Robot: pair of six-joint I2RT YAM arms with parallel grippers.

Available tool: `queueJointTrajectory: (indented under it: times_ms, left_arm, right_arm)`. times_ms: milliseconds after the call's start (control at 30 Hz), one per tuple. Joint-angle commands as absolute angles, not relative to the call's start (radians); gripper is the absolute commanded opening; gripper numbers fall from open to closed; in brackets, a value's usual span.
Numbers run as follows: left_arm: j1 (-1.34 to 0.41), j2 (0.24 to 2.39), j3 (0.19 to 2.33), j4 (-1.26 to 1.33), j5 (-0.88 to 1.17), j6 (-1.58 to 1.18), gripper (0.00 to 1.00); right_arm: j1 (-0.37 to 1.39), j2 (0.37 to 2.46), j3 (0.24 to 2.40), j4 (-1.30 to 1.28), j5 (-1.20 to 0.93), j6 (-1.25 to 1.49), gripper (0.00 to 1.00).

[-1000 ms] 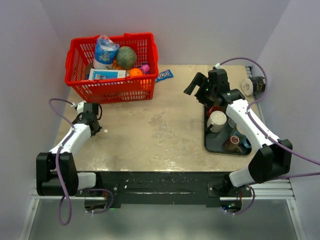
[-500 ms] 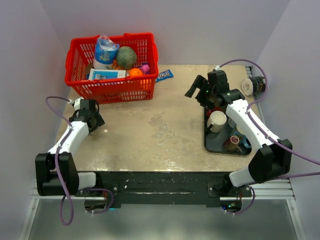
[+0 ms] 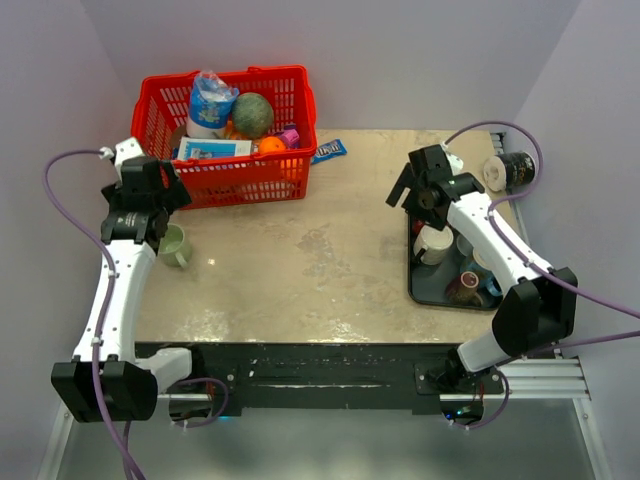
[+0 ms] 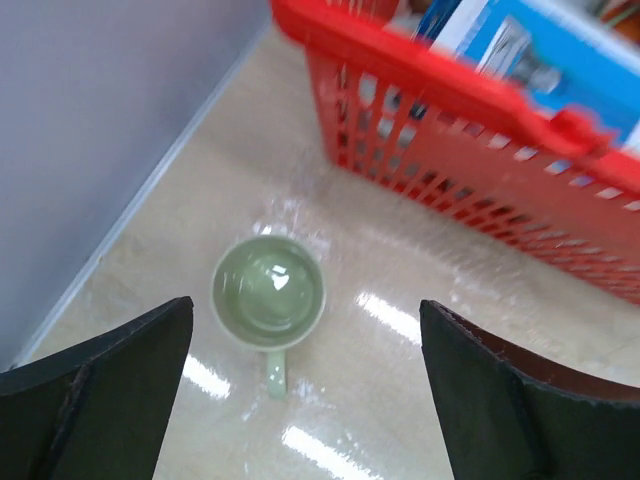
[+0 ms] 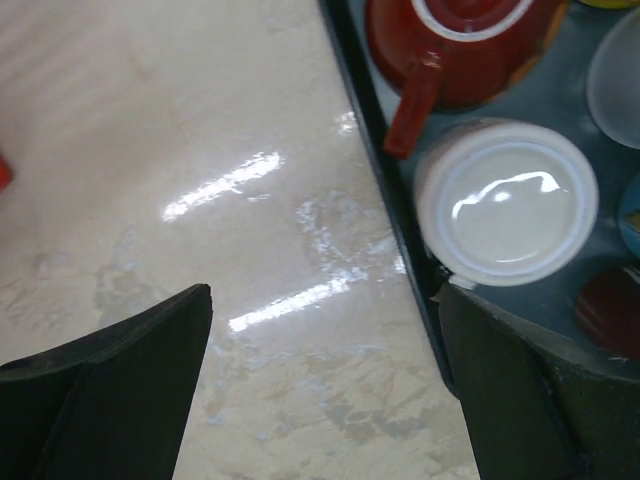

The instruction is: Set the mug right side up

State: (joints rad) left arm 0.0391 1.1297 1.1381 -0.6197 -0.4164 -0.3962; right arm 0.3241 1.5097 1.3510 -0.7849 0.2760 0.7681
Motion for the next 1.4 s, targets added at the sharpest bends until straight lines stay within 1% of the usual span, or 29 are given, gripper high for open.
queueJointTrajectory:
  times_ms: [0,67,167,267,400,433,467,533,567,767,833,1067,1300,1367]
  left_arm:
    - [0.046,1.137,1.207,-0.569,-0.246,-0.284,0.99]
    - [0.046,1.106,1.172,-0.479,-0.088,-0.262,0.99]
    - [0.046,1.089,1.155,-0.416,0.051,-0.279,0.99]
    - [0.045,1.101,1.158,-0.394,0.151,-0.301,0.99]
    - [0.045,1.123,1.154,-0.368,0.213,-0.321,0.99]
    - [0.046,1.121,1.143,-0.359,0.224,-0.319,0.99]
    - [0.046,1.12,1.137,-0.347,0.238,-0.321,0.99]
    - [0.048,1.112,1.117,-0.33,0.261,-0.324,0.99]
    - [0.046,1.108,1.111,-0.315,0.29,-0.327,0.99]
    - [0.044,1.098,1.04,-0.242,0.406,-0.379,0.99]
    - [0.041,1.098,1.022,-0.229,0.42,-0.397,0.99]
    - [0.012,1.106,1.005,-0.209,0.425,-0.41,0.99]
    - [0.008,1.111,0.999,-0.207,0.42,-0.408,0.99]
    - [0.009,1.117,0.997,-0.207,0.42,-0.407,0.99]
  right_arm:
    - [0.321,1.48,1.306,-0.861,0.459,0.822,0.99]
    - [0.319,1.479,1.283,-0.868,0.479,0.844,0.97]
    - [0.321,1.48,1.256,-0.879,0.502,0.874,0.96]
    - [0.319,1.485,1.224,-0.874,0.511,0.896,0.95]
    - [0.321,1.489,1.181,-0.842,0.497,0.908,0.94]
    - [0.321,1.491,1.174,-0.828,0.497,0.917,0.91]
    - [0.321,1.483,1.145,-0.807,0.486,0.917,0.84]
    - [0.319,1.447,1.103,-0.729,0.454,0.92,0.75]
    - [0.319,1.44,1.066,-0.707,0.448,0.925,0.74]
    - [0.321,1.465,1.045,-0.681,0.471,0.942,0.69]
    - [0.319,1.459,1.032,-0.667,0.483,0.963,0.68]
    - [0.321,1.473,1.003,-0.63,0.498,1.014,0.57]
    - [0.319,1.497,0.992,-0.611,0.526,1.011,0.51]
    - [0.321,1.512,0.988,-0.609,0.528,1.012,0.51]
